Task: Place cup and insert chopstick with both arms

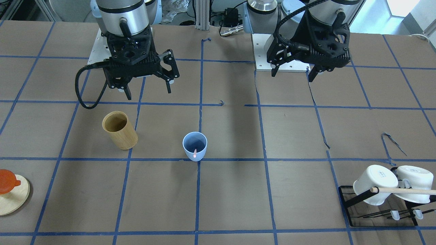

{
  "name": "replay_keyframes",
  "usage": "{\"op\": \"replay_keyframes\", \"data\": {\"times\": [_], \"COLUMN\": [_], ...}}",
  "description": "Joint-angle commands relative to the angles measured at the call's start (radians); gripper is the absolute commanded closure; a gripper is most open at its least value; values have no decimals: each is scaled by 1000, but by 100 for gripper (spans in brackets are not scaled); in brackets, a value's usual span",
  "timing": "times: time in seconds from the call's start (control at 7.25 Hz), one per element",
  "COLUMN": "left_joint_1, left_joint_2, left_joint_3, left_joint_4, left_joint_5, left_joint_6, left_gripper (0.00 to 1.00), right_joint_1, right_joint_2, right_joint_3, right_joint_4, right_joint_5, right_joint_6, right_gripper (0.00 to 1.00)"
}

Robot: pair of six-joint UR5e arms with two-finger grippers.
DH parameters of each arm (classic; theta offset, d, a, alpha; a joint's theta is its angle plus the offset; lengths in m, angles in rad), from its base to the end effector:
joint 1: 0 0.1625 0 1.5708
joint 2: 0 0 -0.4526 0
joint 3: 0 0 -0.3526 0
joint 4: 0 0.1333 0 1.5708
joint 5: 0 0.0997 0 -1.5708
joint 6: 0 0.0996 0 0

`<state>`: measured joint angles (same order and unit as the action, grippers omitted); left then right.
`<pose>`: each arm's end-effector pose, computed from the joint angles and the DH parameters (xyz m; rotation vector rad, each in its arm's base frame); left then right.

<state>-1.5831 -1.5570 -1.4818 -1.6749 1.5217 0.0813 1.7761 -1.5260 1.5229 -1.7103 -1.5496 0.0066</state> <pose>-0.1436 -0.4423 0.5516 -0.1446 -3.0891 0.0006 0.2316 -0.4479 0.5313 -0.3096 3.0824 -0.2165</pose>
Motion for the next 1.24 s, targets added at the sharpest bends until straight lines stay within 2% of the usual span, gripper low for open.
{"op": "replay_keyframes", "data": {"times": [0.0,0.28,0.55,1.1], "left_joint_1": [0,0,0,0], "left_joint_2": [0,0,0,0], "left_joint_3": [0,0,-2,-2], "left_joint_4": [-2,-3,-5,-5], "left_joint_5": [0,2,2,2], "left_joint_6": [0,0,0,0], "left_gripper": [0,0,0,0], "right_joint_1": [-52,-180,-204,-251], "right_joint_2": [-69,-98,-114,-94], "right_joint_3": [-6,-30,-55,-34], "right_joint_4": [211,334,432,431], "right_joint_5": [-9,-6,-41,-41], "right_joint_6": [6,-3,-8,-7], "right_gripper": [0,0,0,0]}}
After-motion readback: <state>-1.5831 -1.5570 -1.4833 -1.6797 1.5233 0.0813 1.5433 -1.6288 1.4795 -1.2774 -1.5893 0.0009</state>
